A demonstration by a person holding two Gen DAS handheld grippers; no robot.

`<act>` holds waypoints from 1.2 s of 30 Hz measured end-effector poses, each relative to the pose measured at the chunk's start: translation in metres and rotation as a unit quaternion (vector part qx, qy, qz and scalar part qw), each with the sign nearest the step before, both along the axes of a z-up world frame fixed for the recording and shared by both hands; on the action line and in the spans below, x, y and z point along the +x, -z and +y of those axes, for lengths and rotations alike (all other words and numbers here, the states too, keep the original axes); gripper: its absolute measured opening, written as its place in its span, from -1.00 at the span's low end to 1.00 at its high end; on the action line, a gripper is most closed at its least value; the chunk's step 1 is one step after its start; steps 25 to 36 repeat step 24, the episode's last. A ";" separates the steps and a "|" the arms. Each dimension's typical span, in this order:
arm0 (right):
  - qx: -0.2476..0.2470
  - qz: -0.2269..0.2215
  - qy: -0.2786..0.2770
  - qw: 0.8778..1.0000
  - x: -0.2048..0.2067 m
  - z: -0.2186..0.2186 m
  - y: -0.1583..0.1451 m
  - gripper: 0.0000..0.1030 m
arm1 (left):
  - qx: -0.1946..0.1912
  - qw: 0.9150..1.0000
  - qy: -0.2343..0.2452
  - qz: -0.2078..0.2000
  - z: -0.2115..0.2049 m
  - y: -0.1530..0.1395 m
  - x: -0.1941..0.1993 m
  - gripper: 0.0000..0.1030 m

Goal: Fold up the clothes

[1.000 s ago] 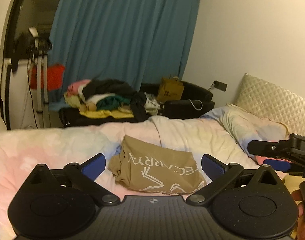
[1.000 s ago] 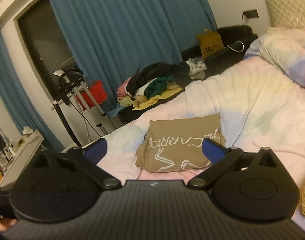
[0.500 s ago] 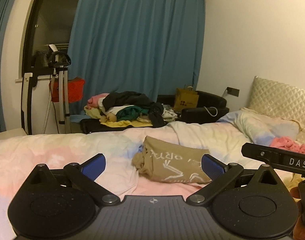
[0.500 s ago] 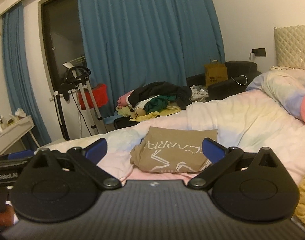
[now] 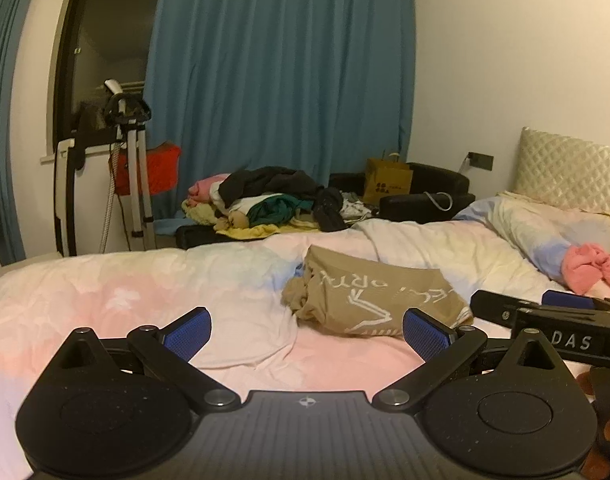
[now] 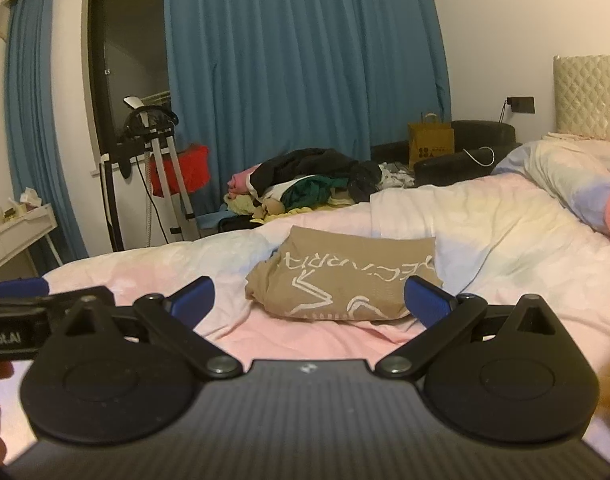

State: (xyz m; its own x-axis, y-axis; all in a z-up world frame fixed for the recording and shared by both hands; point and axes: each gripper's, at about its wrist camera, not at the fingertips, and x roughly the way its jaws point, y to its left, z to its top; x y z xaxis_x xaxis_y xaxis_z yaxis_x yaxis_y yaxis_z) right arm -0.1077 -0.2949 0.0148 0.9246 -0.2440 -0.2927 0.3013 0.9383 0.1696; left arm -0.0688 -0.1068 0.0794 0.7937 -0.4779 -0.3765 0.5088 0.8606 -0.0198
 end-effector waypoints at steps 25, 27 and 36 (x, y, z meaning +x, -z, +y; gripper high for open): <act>-0.018 0.018 -0.007 1.000 0.006 0.015 0.010 1.00 | 0.003 1.000 -0.011 0.005 0.002 0.007 0.001 0.99; -0.018 0.018 -0.007 1.000 0.006 0.015 0.010 1.00 | 0.003 1.000 -0.011 0.005 0.002 0.007 0.001 0.99; -0.018 0.018 -0.007 1.000 0.006 0.015 0.010 1.00 | 0.003 1.000 -0.011 0.005 0.002 0.007 0.001 0.99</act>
